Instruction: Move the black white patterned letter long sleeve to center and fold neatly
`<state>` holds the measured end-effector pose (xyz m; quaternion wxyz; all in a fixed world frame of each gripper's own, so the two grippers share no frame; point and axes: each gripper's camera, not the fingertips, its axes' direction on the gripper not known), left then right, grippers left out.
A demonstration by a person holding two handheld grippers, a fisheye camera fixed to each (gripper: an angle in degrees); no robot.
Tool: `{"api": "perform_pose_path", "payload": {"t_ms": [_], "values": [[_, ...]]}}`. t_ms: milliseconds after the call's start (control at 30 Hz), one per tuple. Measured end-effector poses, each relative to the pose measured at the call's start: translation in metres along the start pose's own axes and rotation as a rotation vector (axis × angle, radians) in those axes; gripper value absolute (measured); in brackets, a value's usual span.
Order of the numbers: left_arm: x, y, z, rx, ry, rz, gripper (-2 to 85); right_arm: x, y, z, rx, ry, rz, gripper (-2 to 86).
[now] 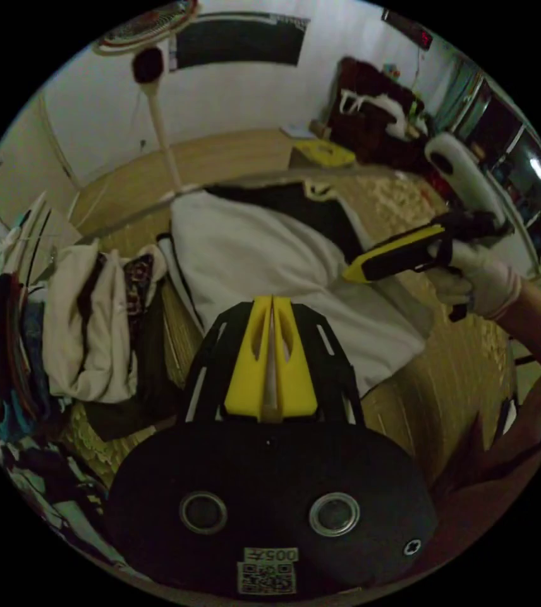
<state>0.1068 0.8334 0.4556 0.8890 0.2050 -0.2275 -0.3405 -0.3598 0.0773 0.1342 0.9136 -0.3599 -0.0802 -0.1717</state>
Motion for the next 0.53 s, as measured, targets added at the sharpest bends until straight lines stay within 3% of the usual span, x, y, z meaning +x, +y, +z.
{"api": "perform_pose_path", "payload": {"t_ms": [133,233,333,433,533], "values": [[0.068,0.005,-0.04,0.198,0.024,0.006,3.4,0.006,0.079,-0.107,0.167,-0.064,-0.038,-0.7],[0.136,-0.011,-0.055,0.244,0.062,0.115,8.6,0.007,0.157,-0.194,0.257,-0.008,-0.045,0.4],[0.221,-0.03,-0.065,0.284,0.087,0.239,11.3,-0.001,0.259,-0.275,0.344,0.088,-0.019,7.6],[0.326,-0.05,-0.066,0.279,0.18,0.417,7.4,-0.015,0.388,-0.341,0.494,0.189,0.036,10.3],[0.449,-0.062,-0.061,0.268,0.242,0.627,1.8,-0.039,0.536,-0.38,0.708,0.33,0.083,7.6]]}}
